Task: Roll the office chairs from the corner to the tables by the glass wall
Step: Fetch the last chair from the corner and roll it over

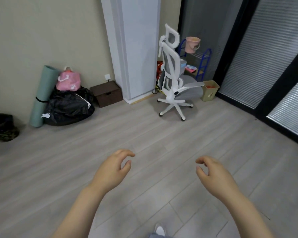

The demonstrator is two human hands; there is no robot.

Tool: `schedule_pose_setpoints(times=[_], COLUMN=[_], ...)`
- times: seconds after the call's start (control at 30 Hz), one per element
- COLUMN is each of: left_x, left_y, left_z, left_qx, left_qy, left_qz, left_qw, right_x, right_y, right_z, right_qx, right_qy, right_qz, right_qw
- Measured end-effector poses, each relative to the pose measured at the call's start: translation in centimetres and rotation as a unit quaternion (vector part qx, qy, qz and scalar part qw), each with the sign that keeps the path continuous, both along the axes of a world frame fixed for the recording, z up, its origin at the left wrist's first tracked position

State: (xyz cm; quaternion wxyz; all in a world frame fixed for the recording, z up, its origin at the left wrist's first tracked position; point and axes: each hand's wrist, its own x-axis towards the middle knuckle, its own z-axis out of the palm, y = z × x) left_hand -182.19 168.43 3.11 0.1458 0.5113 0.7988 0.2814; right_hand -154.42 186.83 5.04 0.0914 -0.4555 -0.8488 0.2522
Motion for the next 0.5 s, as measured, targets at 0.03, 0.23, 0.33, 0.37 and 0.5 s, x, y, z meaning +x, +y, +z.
schedule_pose_setpoints(times=[0.03, 0.23, 0.33, 0.37, 0.5], left_x=[-1.2, -8.7, -13.5, -15.2, -23.0], left_y=[2.5, 14.1, 19.2, 21.0, 28.8], left_z=[0.3, 0.2, -0.7, -1.2, -2.7], left_qx=[0.002, -0.02, -0.075, -0.083, -0.089], left_qy=[0.001, 0.013, 0.046, 0.062, 0.091], left_qz=[0.006, 0.003, 0.0, -0.004, -0.008], left_qw=[1.0, 1.0, 0.996, 0.995, 0.992], right_x=[-1.3, -9.6, -14.2, -15.7, -22.3], right_y=[2.7, 16.1, 21.8, 23.7, 31.9], right_z=[0.3, 1.6, 0.9, 0.5, -0.4], right_qx=[0.002, -0.007, -0.023, -0.028, -0.026], right_qy=[-0.001, -0.009, -0.013, -0.015, -0.006], right_qz=[0.002, 0.02, 0.042, 0.043, 0.023], right_qw=[1.0, 1.0, 0.999, 0.999, 0.999])
